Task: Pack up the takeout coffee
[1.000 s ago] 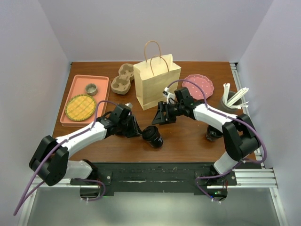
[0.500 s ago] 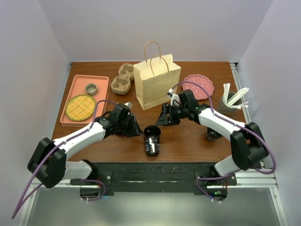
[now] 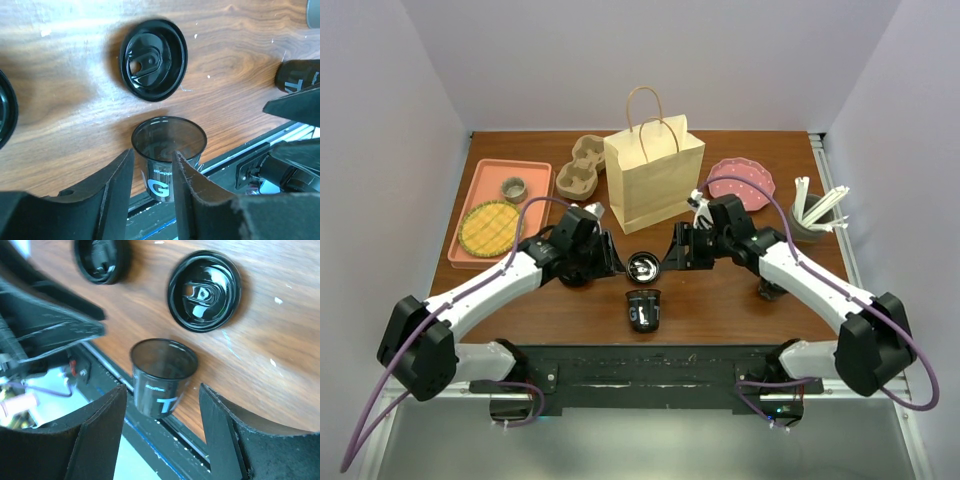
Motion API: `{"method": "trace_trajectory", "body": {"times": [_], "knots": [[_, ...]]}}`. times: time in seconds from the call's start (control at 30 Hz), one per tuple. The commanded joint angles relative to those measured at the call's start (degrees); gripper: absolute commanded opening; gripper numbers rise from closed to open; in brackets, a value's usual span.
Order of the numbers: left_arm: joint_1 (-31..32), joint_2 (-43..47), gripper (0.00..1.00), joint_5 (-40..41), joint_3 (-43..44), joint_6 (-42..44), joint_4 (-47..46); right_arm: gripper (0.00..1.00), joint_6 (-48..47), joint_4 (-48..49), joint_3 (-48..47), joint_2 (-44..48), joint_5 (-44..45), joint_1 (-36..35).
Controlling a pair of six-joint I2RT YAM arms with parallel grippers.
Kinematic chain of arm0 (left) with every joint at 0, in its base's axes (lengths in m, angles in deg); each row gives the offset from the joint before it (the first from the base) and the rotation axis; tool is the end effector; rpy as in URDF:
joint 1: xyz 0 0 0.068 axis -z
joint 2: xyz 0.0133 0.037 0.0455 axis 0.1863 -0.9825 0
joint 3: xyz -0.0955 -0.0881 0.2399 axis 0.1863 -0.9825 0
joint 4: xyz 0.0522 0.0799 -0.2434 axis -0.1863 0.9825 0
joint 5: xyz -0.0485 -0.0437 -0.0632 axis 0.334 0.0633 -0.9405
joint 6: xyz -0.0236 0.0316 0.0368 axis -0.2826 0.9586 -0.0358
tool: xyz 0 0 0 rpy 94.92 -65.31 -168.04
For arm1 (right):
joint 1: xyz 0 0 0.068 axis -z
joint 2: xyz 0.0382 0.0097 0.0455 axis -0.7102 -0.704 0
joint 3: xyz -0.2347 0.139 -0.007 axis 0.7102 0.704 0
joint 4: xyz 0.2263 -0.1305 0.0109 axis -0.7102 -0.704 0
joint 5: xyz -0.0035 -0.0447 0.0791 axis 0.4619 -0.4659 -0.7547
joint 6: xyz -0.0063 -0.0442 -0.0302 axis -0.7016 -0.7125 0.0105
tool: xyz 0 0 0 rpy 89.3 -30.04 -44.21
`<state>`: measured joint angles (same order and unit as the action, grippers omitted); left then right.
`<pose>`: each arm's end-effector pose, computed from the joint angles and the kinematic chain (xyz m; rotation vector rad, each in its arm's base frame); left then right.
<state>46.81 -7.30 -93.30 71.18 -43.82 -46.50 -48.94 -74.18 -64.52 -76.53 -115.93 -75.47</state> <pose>0.2061 -0.1574 0.2344 -0.2086 2.6062 -0.8033 0.2296 0.1523 0.2518 -0.2481 2.4964 1.0326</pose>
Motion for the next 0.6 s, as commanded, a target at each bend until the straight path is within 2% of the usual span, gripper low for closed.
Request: {"method": "trace_trajectory", "body": {"times": [0.0,0.03,0.17,0.57], "knots": [[0.05,-0.94,0.42,1.09,4.0,2.0,3.74,0.62,7.23,-7.17,-1.37,-1.09,11.27,-0.46],[0.05,-1.12,0.43,0.73,4.17,1.73,4.1,0.59,8.99,-8.68,-3.3,-1.98,14.08,-0.37],[-0.13,0.37,0.45,-1.37,2.6,-1.68,3.05,0.55,14.45,-12.38,-6.92,-6.73,14.99,-0.54],[-0.04,-1.91,0.46,-6.56,-2.49,-3.27,-1.26,0.54,17.27,-14.58,-11.58,-16.58,9.71,-2.56]]}}
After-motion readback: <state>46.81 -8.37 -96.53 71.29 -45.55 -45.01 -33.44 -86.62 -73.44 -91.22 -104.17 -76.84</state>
